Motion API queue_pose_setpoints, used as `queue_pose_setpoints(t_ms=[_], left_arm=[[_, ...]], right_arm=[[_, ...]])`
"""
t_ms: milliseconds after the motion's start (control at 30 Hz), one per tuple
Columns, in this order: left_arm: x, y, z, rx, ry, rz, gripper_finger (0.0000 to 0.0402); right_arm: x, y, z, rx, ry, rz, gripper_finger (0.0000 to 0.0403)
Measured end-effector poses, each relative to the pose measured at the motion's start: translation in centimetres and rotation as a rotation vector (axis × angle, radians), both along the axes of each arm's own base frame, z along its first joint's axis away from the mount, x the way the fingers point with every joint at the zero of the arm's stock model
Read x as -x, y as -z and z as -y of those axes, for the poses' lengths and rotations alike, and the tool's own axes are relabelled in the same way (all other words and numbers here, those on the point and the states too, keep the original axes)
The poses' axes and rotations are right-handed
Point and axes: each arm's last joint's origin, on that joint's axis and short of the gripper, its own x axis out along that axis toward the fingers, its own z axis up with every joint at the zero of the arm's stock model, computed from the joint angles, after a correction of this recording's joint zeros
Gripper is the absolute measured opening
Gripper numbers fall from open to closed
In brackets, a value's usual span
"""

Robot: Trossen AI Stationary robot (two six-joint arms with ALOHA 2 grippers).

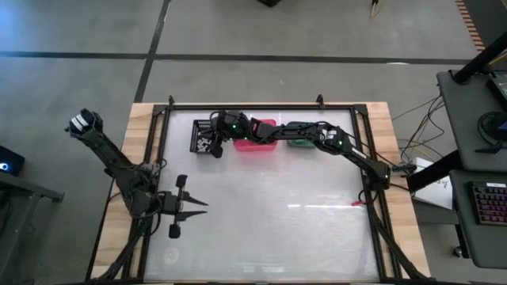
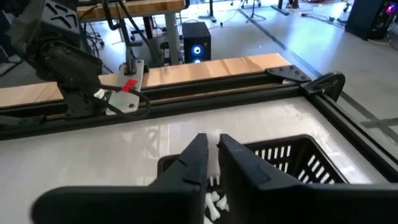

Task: Sort Halloween decoration
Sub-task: Put the white bone toy into the black bin, then return to Home Position

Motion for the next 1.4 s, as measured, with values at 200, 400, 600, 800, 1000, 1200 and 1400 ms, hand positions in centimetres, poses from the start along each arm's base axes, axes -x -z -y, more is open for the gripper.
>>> queue_pose_setpoints(t_ms=[200, 400, 600, 800, 1000, 1200, 1400], left_arm=[[0.0, -0.2, -0.2, -0.008, -0.05, 0.014, 0.0076], [0.3, -0.7, -0.5, -0.023, -0.05, 0.037, 0.0076], [0.4, -1.3, -1.1, -0.03, -0.067, 0.062, 0.0076], [-0.4, -1.4, -2.0, -0.05, -0.041, 0.071, 0.0076], [-1.5, -1.6, -3.4, -0.087, -0.009, 0.082, 0.0076], [-1.1, -2.3, -4.5, -0.113, -0.023, 0.113, 0.0076], [-0.4, -2.5, -5.5, -0.119, -0.043, 0.117, 0.0076]], right_arm=[[0.2, 0.2, 0.4, -0.043, 0.018, -0.02, 0.0093], [0.3, -0.2, 0.3, -0.051, -0.043, -0.014, 0.0141], [0.9, -2.9, -1.8, -0.033, -0.175, -0.019, 0.0135], [3.1, -4.5, -4.7, 0.037, -0.243, -0.042, 0.0119], [7.0, -6.9, -6.4, 0.079, -0.264, -0.004, 0.0117], [12.1, -8.1, -7.7, 0.106, -0.267, 0.084, 0.0115], [16.7, -8.1, -8.7, 0.123, -0.267, 0.092, 0.0109]])
